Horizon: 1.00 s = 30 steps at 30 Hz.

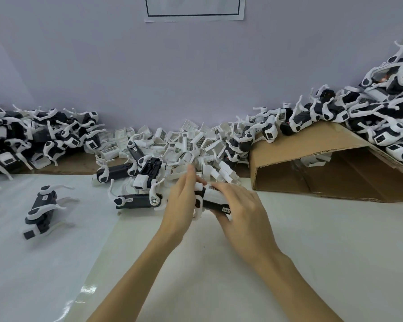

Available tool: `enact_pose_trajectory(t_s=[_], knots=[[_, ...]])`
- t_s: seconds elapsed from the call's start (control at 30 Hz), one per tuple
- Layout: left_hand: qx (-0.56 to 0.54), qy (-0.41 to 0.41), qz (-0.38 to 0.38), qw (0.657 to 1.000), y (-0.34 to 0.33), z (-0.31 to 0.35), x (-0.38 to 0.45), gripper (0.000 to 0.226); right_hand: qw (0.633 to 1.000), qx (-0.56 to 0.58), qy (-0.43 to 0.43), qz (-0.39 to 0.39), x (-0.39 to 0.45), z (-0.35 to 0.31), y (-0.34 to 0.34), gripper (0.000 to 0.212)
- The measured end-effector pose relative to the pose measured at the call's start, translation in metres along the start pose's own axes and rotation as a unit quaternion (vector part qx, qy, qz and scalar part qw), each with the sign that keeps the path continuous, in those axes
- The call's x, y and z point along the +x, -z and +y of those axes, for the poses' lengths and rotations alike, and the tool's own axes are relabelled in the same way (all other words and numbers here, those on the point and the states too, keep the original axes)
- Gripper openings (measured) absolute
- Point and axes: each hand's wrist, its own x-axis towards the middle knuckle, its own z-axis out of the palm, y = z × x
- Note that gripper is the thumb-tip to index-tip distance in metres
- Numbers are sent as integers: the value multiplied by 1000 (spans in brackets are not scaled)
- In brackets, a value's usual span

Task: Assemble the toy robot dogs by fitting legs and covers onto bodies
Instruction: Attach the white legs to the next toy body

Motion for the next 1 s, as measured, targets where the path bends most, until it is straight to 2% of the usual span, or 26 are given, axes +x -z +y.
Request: enact_pose_trajectory(t_s=[0.17,0.4,0.47,0.57,0.7,0.87,1.0], knots=[[67,2,-155,986,10,3,0,52,1000,-7,-16,-3,2,13,8,60],[45,-36,-125,991,4,2,-2,34,998,-26,11,53,5,16,10,48],[62,-58,-111,990,3,1,-1,32,1000,-7,2,24,5,14,9,52],[98,-110,-111,983,8,-3,2,30,994,60,-24,-83,2,16,11,66],[158,-168,-200,952,31,-2,9,50,972,182,-56,-137,5,29,26,50],[169,-213,-257,928,43,-2,17,49,970,159,-78,-164,10,39,31,36],[252,-261,-248,898,45,-3,20,59,958,161,-131,-197,9,41,30,34]])
